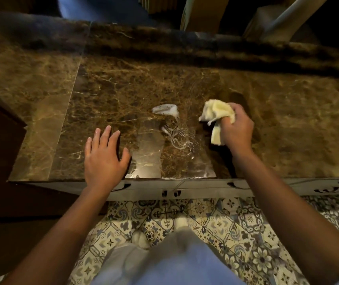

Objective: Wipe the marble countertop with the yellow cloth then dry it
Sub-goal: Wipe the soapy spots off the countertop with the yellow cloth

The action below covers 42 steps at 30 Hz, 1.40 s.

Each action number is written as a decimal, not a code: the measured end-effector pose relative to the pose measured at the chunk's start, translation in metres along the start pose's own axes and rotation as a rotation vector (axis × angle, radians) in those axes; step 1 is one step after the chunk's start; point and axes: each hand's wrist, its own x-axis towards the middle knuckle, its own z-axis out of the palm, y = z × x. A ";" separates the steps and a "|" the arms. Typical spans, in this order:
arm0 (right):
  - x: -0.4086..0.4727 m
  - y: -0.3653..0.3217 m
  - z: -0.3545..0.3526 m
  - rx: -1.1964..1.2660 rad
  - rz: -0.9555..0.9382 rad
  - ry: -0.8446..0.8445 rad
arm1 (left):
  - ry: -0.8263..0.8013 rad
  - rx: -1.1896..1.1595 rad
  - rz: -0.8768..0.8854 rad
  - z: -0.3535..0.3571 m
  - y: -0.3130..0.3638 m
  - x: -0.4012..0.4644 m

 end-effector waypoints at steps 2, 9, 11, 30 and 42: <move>0.030 0.005 0.003 0.011 0.077 0.047 | 0.008 -0.003 -0.021 0.001 0.002 0.000; 0.100 -0.008 0.078 -0.194 0.065 -0.055 | 0.054 -0.014 -0.036 0.004 0.002 0.000; 0.121 -0.014 0.088 -0.257 -0.032 -0.079 | 0.066 -0.015 -0.036 0.005 0.003 0.001; 0.025 -0.011 0.026 0.208 -0.130 -0.487 | 0.073 -0.030 -0.072 0.009 0.002 0.001; 0.201 -0.019 0.077 0.175 0.004 -0.209 | 0.102 -0.027 -0.088 0.008 0.005 0.002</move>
